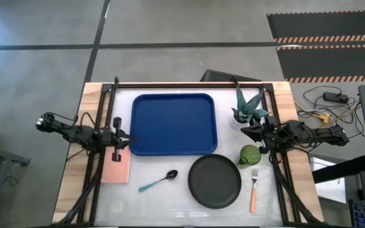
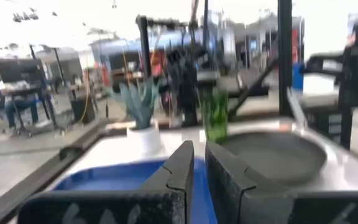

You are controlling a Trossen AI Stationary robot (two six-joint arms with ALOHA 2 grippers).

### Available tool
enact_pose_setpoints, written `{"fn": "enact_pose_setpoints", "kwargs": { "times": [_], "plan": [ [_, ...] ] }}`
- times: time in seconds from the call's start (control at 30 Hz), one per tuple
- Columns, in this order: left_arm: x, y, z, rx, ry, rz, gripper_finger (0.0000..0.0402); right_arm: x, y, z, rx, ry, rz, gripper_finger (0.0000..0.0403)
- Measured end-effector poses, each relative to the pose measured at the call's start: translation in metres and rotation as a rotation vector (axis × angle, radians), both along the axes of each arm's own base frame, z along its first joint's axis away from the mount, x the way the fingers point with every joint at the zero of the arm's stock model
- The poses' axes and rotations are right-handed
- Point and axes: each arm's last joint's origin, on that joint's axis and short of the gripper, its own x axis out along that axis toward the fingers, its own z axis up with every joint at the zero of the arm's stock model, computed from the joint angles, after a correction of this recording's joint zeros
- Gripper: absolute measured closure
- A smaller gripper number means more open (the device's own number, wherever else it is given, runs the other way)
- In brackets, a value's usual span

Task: Pick and place plate/cup/fork/spoon on tray
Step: Put the black plate on the blue serving tray

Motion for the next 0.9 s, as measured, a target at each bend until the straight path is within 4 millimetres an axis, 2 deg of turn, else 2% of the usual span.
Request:
{"fn": "enact_pose_setpoints", "kwargs": {
  "times": [0.2,0.37,0.57,0.9],
  "plan": [
    [-0.005,0.002,0.022,-0.188,-0.229,-0.024,0.0378,0.0,0.0,0.0,-0.001,0.001,0.0,0.0394],
    [-0.01,0.004,0.035,-0.263,-0.364,-0.037,0.0378,0.0,0.0,0.0,-0.002,0.001,-0.004,0.0394],
    [-0.014,0.005,0.041,-0.29,-0.434,-0.039,0.0378,0.0,-0.004,0.0,0.027,0.004,-0.127,0.0394],
    [-0.016,0.006,0.045,-0.31,-0.486,-0.038,0.0378,-0.001,-0.005,0.002,0.017,-0.018,-0.168,0.0394]
  ]
}}
